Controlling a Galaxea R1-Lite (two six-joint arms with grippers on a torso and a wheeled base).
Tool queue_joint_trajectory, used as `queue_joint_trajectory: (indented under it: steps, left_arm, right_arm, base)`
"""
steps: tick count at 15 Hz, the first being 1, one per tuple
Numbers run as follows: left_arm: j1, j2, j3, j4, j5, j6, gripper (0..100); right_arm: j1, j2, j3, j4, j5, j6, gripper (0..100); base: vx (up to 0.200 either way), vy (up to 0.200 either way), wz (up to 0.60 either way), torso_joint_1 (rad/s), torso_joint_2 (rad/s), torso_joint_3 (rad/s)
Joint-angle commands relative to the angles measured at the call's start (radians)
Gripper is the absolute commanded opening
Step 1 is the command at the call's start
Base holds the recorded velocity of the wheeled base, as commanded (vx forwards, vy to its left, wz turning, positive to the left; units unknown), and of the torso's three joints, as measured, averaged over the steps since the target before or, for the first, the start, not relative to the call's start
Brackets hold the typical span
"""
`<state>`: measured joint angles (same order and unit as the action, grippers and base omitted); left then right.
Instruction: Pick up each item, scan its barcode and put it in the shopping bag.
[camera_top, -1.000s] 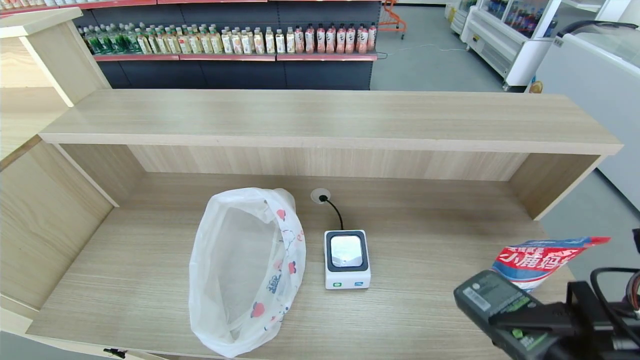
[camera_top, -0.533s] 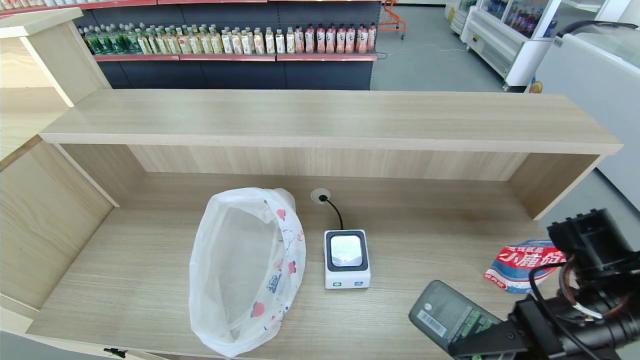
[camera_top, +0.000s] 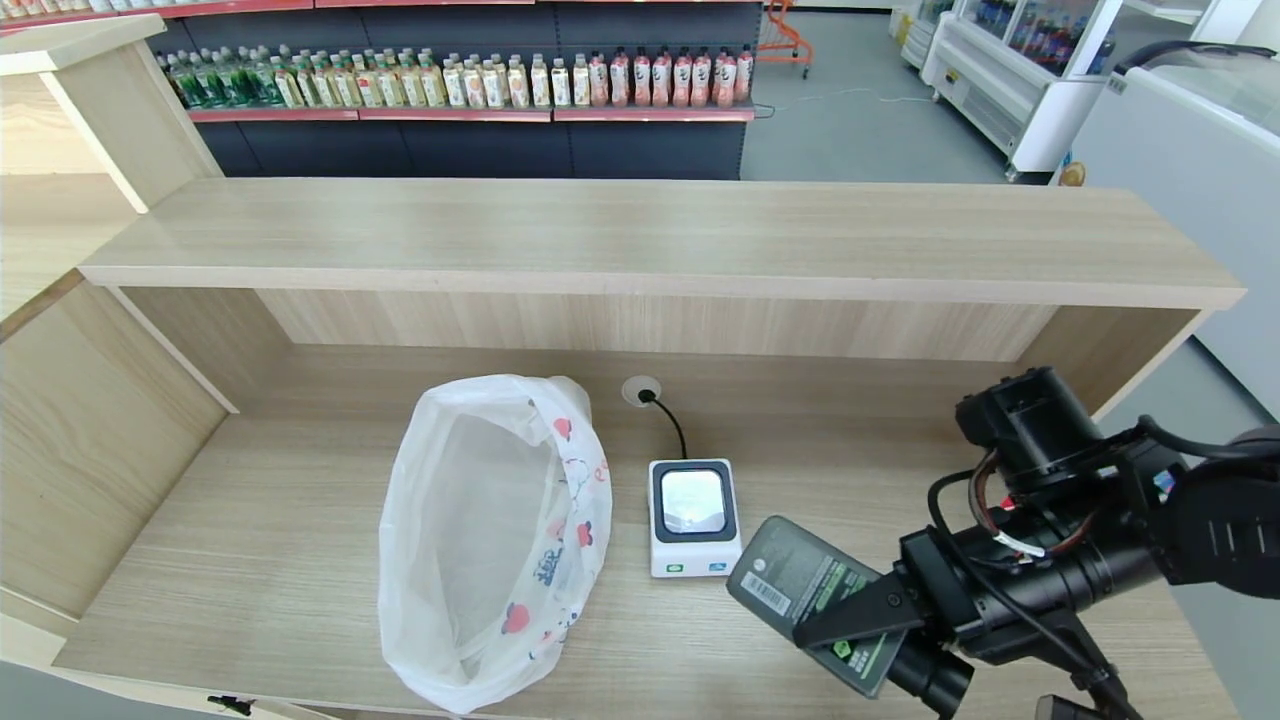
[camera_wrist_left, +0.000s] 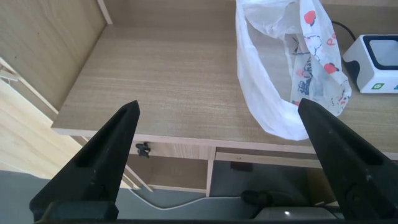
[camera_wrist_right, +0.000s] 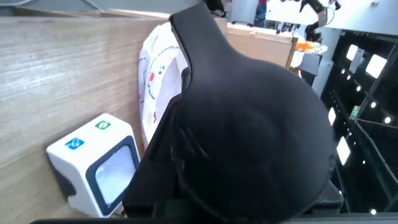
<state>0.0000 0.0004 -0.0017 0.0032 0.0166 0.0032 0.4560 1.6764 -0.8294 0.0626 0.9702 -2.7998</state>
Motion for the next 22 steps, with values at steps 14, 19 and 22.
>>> queue_joint_trajectory:
  steps: [14,19,22]
  left_arm:
    - [0.000,0.000,0.000,0.000,0.000,0.000,100]
    - [0.000,0.000,0.000,0.000,0.000,0.000,100]
    - [0.000,0.000,0.000,0.000,0.000,0.000,100]
  right_arm:
    - [0.070,0.078,-0.073,-0.007,0.245,-0.080,0]
    - [0.072,0.066,-0.059,-0.003,0.245,-0.080,0]
    - [0.072,0.060,-0.065,-0.001,0.246,-0.080,0]
  base:
    - [0.000,0.000,0.00,0.000,0.00,0.000]
    - [0.000,0.000,0.00,0.000,0.00,0.000]
    - [0.000,0.000,0.00,0.000,0.00,0.000]
